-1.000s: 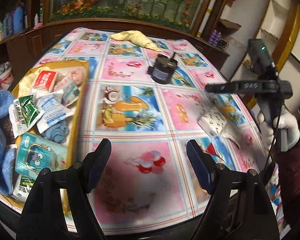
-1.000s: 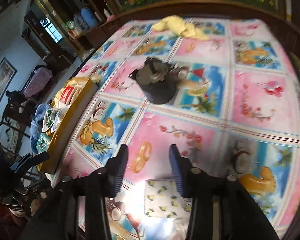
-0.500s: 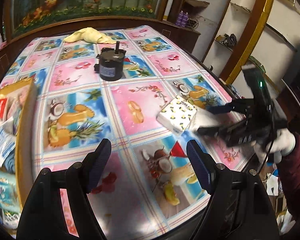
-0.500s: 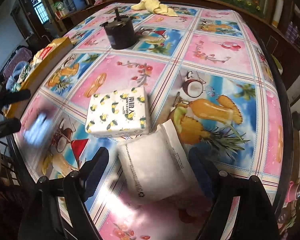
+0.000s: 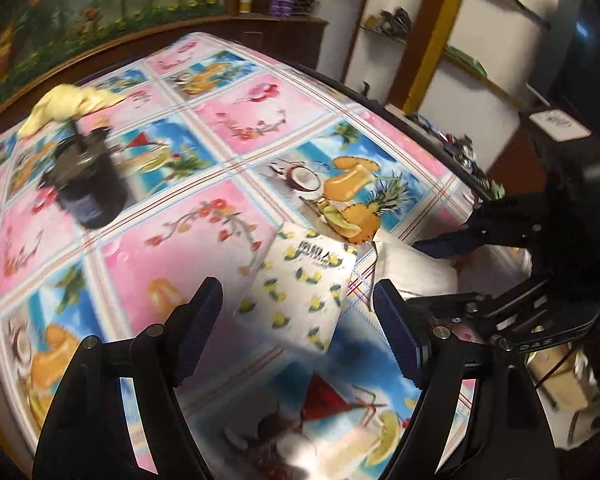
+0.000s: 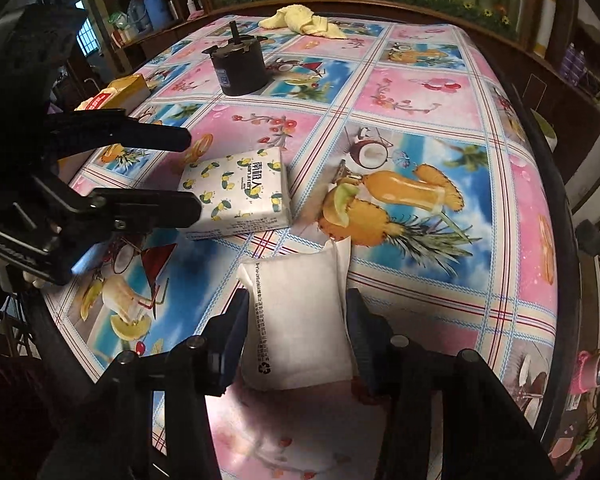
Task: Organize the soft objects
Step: 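Grasp the white pouch with the right tool while the left tool grasps the lemon-print tissue pack, then carry the pouch and tissue pack into the box and open both tools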
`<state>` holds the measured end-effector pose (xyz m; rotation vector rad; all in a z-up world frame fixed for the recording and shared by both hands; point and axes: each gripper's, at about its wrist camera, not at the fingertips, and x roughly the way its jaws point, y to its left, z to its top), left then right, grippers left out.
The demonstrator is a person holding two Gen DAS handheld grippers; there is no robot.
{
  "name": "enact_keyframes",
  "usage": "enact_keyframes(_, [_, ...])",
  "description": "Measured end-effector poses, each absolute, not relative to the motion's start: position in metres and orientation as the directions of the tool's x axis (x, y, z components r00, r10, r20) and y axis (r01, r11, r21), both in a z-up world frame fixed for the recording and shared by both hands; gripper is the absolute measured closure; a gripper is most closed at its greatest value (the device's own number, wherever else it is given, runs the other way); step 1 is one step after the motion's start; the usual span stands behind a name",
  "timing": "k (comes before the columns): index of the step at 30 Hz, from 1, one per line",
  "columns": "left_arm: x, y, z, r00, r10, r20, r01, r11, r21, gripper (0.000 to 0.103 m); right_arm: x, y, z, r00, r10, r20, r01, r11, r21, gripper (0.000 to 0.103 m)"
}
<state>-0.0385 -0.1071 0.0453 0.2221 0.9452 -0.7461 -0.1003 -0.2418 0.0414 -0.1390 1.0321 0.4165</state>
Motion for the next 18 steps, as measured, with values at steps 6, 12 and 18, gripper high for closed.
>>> enact_keyframes(6, [-0.029, -0.141, 0.021, 0.368, -0.383, -0.847, 0.691, 0.722, -0.026, 0.025, -0.101, -0.257, 0.042, 0.439, 0.310, -0.843, -0.363, 0.920, 0.149, 0.055])
enact_keyframes(12, [-0.025, -0.129, 0.026, 0.377, -0.381, -0.844, 0.608, 0.789, -0.085, 0.051, -0.103, -0.256, 0.045, 0.449, 0.328, -0.831, -0.348, 0.921, 0.176, 0.055])
enact_keyframes(18, [-0.051, -0.065, 0.059, 0.412, -0.492, -0.766, 0.509, 0.822, -0.255, 0.051, -0.106, -0.240, 0.059, 0.450, 0.385, -0.806, -0.368, 0.902, 0.226, 0.056])
